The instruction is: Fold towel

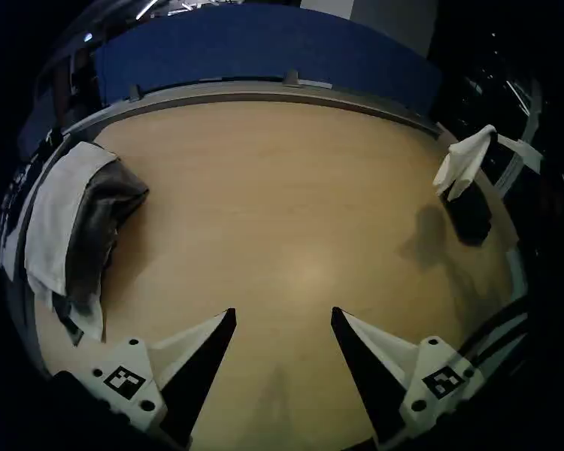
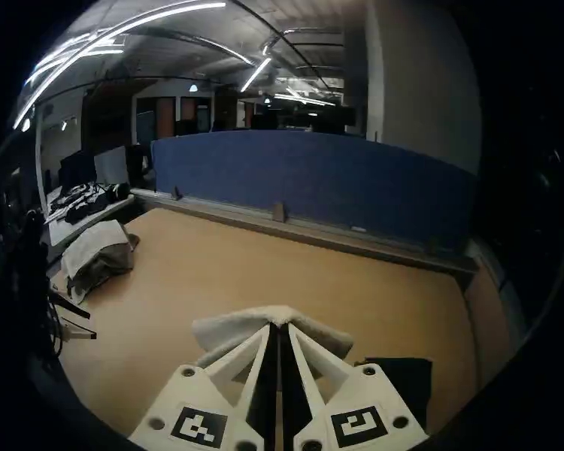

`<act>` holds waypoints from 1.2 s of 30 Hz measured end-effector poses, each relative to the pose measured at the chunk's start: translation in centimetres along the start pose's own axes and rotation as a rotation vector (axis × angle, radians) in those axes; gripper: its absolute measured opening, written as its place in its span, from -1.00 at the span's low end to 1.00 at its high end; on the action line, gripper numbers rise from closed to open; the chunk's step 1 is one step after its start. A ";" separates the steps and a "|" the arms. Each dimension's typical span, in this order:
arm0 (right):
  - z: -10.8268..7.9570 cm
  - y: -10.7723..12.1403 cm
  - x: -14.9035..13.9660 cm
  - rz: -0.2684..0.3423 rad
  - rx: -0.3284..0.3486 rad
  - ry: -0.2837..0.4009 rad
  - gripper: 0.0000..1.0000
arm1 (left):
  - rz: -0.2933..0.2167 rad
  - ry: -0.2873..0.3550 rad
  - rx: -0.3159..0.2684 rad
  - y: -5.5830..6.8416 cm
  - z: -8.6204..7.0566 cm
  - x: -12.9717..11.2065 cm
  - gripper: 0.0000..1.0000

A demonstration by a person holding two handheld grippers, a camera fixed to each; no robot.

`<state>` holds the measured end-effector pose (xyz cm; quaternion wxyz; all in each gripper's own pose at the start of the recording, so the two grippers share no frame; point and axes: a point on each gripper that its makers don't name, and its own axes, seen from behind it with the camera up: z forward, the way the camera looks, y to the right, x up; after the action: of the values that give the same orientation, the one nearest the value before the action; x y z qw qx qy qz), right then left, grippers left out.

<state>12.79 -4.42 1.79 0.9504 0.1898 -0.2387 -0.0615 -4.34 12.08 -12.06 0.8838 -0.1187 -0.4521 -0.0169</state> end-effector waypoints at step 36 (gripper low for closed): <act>3.5 13.2 1.8 0.037 -0.132 0.001 -0.97 | -0.001 -0.015 0.035 -0.1 1.2 0.9 0.88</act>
<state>13.03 6.14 10.57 0.9619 0.1222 -0.2371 -0.0592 -4.72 12.34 -10.64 0.8823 -0.1033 -0.4592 -0.0087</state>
